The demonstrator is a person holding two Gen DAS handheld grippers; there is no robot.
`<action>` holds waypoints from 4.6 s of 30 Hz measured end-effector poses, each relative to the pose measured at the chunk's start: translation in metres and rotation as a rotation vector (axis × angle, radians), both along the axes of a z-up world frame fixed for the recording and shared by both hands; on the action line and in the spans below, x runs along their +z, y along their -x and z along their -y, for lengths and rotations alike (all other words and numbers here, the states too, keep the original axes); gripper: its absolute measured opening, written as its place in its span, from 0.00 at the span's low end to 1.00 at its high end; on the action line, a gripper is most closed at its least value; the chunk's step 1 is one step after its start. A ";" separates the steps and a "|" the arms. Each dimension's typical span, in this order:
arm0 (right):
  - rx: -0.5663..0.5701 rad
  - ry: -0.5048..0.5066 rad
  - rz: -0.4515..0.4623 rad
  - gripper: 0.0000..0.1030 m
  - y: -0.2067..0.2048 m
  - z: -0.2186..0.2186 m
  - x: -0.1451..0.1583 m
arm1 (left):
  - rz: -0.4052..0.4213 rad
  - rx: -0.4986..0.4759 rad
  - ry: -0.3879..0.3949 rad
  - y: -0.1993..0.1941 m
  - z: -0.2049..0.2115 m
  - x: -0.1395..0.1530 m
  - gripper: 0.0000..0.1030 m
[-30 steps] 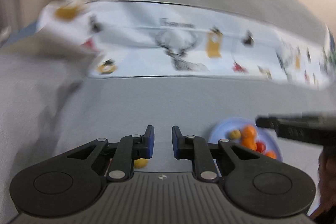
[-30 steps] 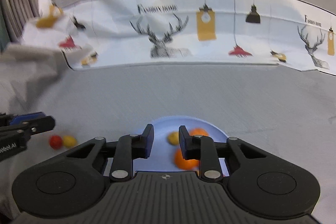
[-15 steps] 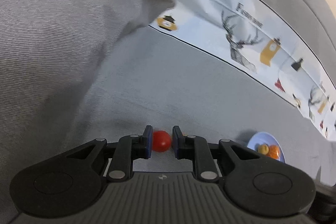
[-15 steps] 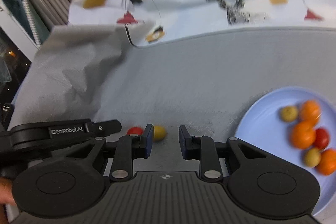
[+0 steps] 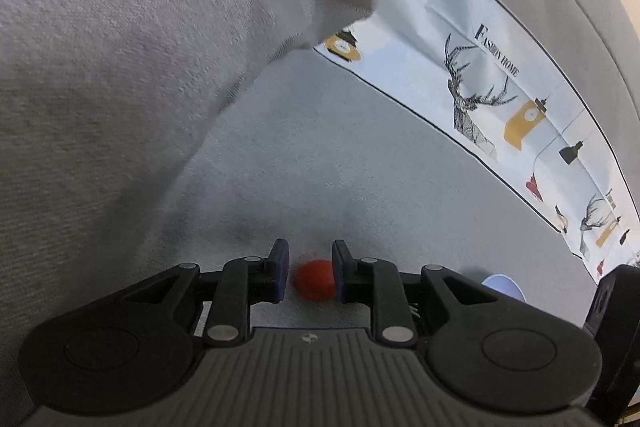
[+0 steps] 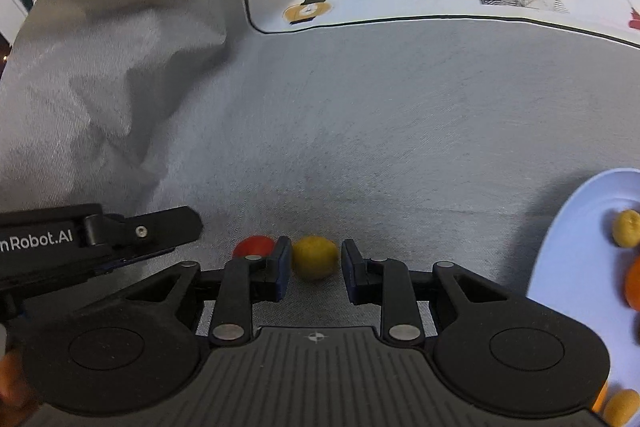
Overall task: Organize fruits
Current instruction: 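Grasp a red tomato with the left tool while the right tool grasps a yellow fruit, then carry the tomato with the left tool while the right tool carries the yellow fruit over the plate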
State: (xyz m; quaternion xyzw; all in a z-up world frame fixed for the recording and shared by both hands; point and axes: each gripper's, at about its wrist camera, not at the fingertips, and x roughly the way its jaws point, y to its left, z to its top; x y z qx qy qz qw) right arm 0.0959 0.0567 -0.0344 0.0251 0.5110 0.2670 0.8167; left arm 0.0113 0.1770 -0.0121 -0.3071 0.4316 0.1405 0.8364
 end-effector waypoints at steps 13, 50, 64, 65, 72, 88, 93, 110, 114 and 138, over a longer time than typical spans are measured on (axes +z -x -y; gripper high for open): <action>-0.022 -0.002 0.021 0.25 0.000 0.016 0.005 | -0.039 -0.039 0.019 -0.015 0.011 -0.016 0.33; 0.085 0.091 0.024 0.25 0.017 0.014 0.004 | -0.140 -0.113 -0.112 -0.032 0.043 -0.030 0.32; 0.077 0.094 0.041 0.25 0.019 0.013 0.006 | -0.129 -0.133 -0.111 -0.032 0.043 -0.029 0.32; 0.075 0.089 0.042 0.25 0.020 0.014 0.006 | -0.122 -0.135 -0.111 -0.032 0.043 -0.028 0.32; 0.052 0.052 0.109 0.25 0.031 0.019 0.025 | -0.077 -0.162 -0.149 -0.022 0.046 -0.014 0.32; -0.053 -0.025 0.314 0.24 0.061 0.126 0.089 | 0.021 -0.226 -0.219 -0.009 0.059 0.016 0.32; -0.112 0.026 0.336 0.24 0.054 0.174 0.089 | 0.055 -0.277 -0.239 -0.019 0.082 0.020 0.32; -0.181 0.142 0.263 0.24 0.039 0.221 0.065 | 0.198 -0.531 -0.368 -0.032 0.199 0.018 0.32; -0.171 0.143 0.263 0.24 0.039 0.219 0.065 | 0.199 -0.553 -0.381 -0.033 0.205 0.014 0.32; -0.103 0.170 0.236 0.24 0.036 0.204 0.059 | 0.198 -0.607 -0.356 -0.031 0.207 0.008 0.32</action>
